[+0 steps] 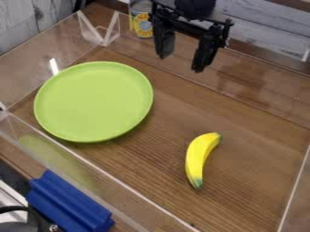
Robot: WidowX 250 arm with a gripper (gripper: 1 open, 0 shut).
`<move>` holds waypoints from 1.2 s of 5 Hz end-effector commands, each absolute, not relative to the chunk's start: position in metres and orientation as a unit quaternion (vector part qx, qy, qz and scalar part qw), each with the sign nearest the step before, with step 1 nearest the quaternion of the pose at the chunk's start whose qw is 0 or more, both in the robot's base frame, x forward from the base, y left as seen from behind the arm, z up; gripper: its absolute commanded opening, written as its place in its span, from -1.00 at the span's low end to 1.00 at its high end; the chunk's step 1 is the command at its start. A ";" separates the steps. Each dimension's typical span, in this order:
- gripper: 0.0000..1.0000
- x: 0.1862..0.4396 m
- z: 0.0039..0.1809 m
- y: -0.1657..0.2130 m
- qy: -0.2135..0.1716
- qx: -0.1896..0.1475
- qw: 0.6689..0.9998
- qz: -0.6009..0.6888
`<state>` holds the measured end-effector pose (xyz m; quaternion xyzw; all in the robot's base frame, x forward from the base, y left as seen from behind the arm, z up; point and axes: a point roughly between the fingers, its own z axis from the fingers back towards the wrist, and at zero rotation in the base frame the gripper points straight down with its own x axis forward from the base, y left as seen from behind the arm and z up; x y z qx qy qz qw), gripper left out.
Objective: Put the banana in the green plate
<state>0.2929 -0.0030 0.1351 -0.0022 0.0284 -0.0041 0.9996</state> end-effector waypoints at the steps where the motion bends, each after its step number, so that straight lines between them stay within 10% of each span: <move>1: 1.00 0.282 0.128 -0.011 0.030 -0.009 1.000 0.005; 6: 1.00 0.236 0.099 -0.057 -0.013 -0.043 0.998 0.049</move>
